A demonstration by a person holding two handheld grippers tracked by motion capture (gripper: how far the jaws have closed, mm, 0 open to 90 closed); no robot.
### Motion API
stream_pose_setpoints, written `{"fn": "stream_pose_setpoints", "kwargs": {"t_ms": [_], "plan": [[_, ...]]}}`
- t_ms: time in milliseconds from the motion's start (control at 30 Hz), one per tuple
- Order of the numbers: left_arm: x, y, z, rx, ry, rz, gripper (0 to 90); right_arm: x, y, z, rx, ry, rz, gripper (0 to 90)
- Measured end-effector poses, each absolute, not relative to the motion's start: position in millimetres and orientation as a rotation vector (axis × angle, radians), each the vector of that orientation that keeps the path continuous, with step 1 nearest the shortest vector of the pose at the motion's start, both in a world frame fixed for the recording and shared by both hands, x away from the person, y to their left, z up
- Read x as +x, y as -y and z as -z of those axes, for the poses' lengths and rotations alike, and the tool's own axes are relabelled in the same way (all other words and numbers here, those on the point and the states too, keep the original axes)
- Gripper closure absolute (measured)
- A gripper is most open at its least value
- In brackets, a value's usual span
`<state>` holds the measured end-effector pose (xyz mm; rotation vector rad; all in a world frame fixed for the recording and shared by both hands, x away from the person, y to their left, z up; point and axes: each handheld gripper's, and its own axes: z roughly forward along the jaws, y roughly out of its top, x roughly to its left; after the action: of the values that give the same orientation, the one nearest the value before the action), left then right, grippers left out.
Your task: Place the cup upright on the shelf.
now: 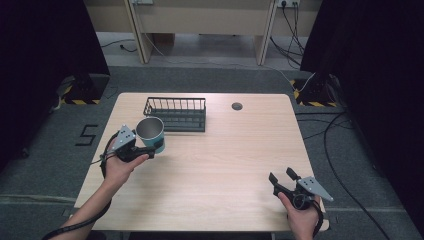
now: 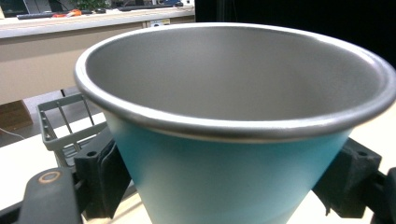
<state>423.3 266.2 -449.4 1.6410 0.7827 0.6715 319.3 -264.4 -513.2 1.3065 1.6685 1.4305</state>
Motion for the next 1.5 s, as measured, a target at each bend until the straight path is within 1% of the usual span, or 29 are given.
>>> {"fn": "stream_pose_setpoints", "kwargs": {"t_ms": [900, 1500], "plan": [[452, -257, 426, 1.612, -0.783, -0.702, 16.7, 320, 265, 513, 1.319, -1.666, -1.439, 25.6], [479, -244, 414, 1.595, -0.804, -0.714, 16.7, 320, 266, 513, 1.324, -1.666, -1.444, 25.6]]}}
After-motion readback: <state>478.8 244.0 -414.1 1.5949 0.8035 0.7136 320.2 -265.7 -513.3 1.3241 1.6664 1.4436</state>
